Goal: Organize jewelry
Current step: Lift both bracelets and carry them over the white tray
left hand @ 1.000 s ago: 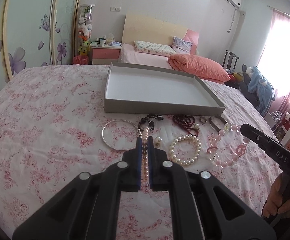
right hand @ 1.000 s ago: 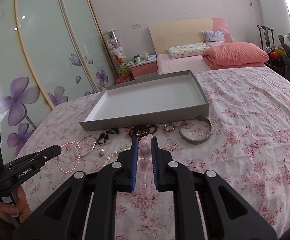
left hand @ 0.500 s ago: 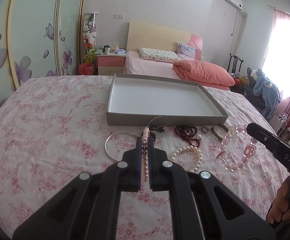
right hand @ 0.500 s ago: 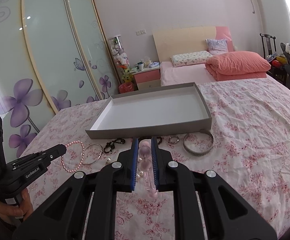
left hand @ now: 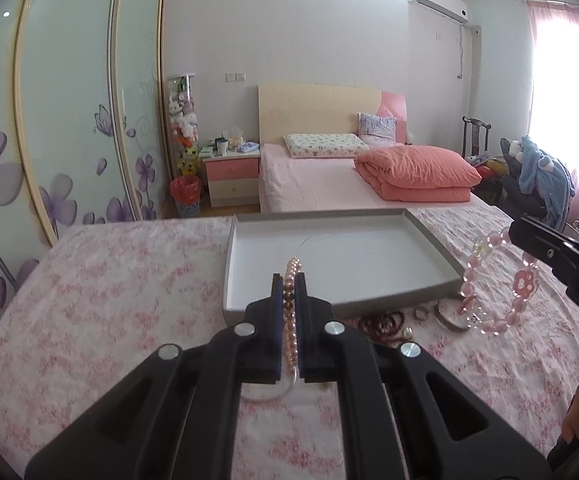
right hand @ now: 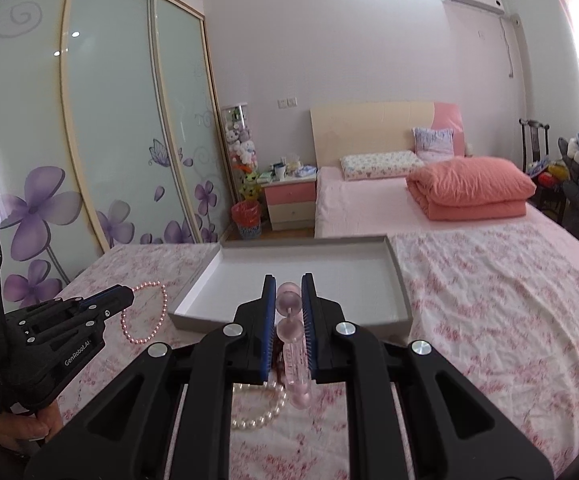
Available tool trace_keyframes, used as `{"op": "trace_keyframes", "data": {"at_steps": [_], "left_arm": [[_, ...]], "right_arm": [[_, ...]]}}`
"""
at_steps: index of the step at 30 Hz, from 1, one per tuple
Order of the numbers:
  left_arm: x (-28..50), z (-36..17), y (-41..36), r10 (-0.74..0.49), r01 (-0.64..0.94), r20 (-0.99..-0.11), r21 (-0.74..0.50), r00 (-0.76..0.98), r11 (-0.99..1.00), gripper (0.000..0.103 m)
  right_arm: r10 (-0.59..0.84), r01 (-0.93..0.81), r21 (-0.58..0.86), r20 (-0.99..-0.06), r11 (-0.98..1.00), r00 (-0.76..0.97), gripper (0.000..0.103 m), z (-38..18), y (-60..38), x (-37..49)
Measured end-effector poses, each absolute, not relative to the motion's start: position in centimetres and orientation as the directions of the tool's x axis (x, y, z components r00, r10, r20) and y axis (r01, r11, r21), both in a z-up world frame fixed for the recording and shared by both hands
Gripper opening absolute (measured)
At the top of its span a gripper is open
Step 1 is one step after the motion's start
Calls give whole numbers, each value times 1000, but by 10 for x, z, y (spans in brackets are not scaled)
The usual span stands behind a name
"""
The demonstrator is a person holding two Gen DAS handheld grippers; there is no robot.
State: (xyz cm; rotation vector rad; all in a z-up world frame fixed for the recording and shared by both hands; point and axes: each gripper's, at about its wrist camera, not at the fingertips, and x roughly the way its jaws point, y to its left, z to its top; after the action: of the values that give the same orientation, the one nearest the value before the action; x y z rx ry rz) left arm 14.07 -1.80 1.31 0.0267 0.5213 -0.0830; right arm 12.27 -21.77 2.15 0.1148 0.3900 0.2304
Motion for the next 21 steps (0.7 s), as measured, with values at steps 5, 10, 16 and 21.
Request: {"op": "trace_keyframes", "data": {"at_steps": [5, 10, 16, 21], "left_arm": [[165, 23, -20, -59, 70, -467, 6, 882, 998, 7], [203, 21, -21, -52, 49, -473, -18, 880, 999, 7], [248, 8, -23, -60, 53, -499, -27, 864, 998, 7], [286, -8, -27, -52, 54, -524, -11, 850, 998, 7]], "right_arm": [[226, -186, 150, -322, 971, 919, 14, 33, -221, 145], [211, -166, 163, -311, 972, 927, 14, 33, -226, 174], [213, -153, 189, -359, 970, 909, 14, 20, -229, 220], [226, -138, 229, -423, 964, 877, 14, 2, -229, 264]]}}
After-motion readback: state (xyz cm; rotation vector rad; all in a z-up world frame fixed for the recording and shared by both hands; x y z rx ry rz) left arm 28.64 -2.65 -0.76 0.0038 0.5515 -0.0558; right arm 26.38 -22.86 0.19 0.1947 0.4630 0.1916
